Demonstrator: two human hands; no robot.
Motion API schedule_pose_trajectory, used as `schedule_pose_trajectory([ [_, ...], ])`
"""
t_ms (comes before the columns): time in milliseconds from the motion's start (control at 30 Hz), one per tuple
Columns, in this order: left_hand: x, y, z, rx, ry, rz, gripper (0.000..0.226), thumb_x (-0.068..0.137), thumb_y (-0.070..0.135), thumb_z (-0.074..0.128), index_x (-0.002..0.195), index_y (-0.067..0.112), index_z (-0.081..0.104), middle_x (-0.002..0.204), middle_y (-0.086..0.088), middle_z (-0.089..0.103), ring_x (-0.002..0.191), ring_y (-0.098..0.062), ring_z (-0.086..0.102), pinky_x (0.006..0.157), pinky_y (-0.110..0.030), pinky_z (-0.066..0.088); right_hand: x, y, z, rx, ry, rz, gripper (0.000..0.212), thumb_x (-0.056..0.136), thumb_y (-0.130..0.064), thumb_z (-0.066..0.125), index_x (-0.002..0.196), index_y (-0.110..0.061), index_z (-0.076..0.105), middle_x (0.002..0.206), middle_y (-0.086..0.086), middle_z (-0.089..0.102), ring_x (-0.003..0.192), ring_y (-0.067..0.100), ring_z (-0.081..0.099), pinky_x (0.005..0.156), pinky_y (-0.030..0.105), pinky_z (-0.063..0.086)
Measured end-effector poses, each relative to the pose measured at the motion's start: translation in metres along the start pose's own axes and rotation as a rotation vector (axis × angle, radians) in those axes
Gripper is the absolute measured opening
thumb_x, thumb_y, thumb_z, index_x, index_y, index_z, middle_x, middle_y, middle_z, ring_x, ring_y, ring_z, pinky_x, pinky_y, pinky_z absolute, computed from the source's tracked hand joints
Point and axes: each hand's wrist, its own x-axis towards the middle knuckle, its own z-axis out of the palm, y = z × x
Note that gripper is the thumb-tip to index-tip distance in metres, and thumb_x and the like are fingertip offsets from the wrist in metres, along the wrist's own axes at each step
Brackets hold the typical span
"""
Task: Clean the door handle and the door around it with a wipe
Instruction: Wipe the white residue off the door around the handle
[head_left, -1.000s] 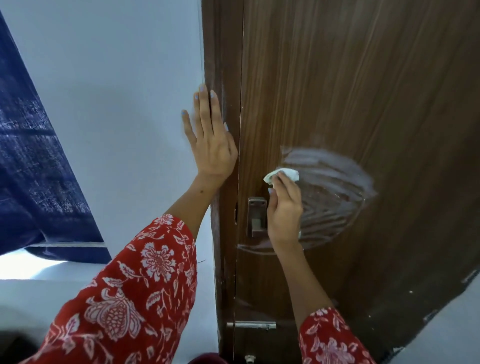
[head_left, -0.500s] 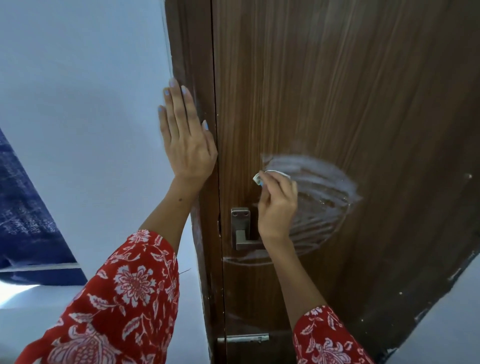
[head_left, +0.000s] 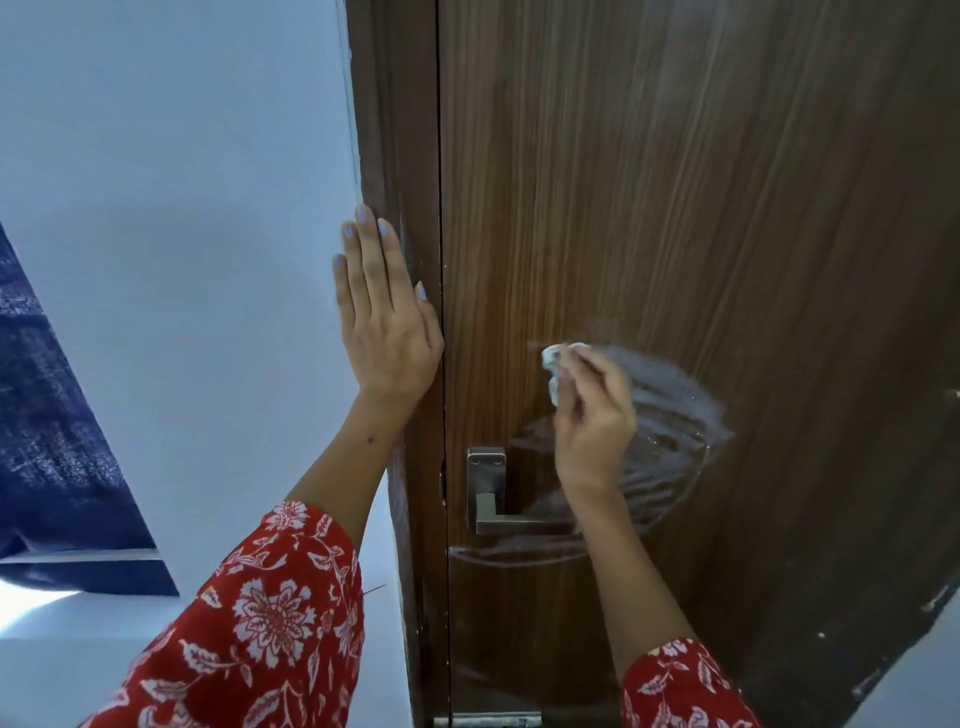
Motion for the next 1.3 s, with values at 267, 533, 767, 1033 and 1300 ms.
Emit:
schedule_pose_trajectory([
  [267,-0.001,0.0,0.0,0.004,0.003,0.009,0.051,0.097,0.015,0.035,0.142,-0.007,0.028,0.148,-0.026,0.032,0.14,-0.038,0.027,0.116,-0.046,0.025,-0.006,-0.011,0.014,-0.029,-0.118,-0.14,0.03,0.089,-0.003,0.052,0.117,0.002,0.062,0.115,0.018,0.06,0.109,0.023,0.053,0.095,0.035,0.048],
  [533,0.0,0.001,-0.001,0.015,0.0,0.005,0.05,0.097,0.014,0.034,0.142,-0.007,0.028,0.148,-0.026,0.032,0.14,-0.039,0.027,0.116,-0.046,0.025,-0.011,-0.022,0.02,-0.041,-0.202,-0.192,0.035,0.089,-0.006,0.045,0.121,0.0,0.059,0.121,0.016,0.059,0.116,0.021,0.047,0.105,0.031,0.039],
  [767,-0.002,0.005,-0.001,0.056,-0.005,0.007,0.051,0.097,0.014,0.034,0.143,-0.006,0.026,0.15,-0.024,0.03,0.141,-0.036,0.026,0.117,-0.046,0.015,-0.014,-0.016,0.009,-0.036,-0.04,0.06,0.036,0.089,-0.002,0.047,0.123,0.002,0.057,0.123,0.017,0.056,0.118,0.022,0.048,0.101,0.035,0.043],
  [1033,-0.009,0.003,0.0,0.048,-0.017,0.119,0.053,0.096,0.017,0.035,0.144,-0.005,0.026,0.15,-0.024,0.031,0.141,-0.034,0.023,0.118,-0.043,0.016,-0.019,0.003,0.003,-0.028,0.067,0.155,0.038,0.09,-0.004,0.044,0.126,0.001,0.055,0.127,0.017,0.053,0.121,0.027,0.048,0.104,0.035,0.042],
  [1300,-0.009,0.004,0.0,0.073,-0.02,0.101,0.054,0.095,0.018,0.036,0.144,-0.004,0.028,0.151,-0.022,0.03,0.142,-0.034,0.022,0.118,-0.042,0.016,0.003,0.005,-0.003,-0.01,0.146,0.232,0.041,0.089,-0.004,0.043,0.129,-0.001,0.053,0.132,0.013,0.051,0.126,0.023,0.043,0.107,0.033,0.038],
])
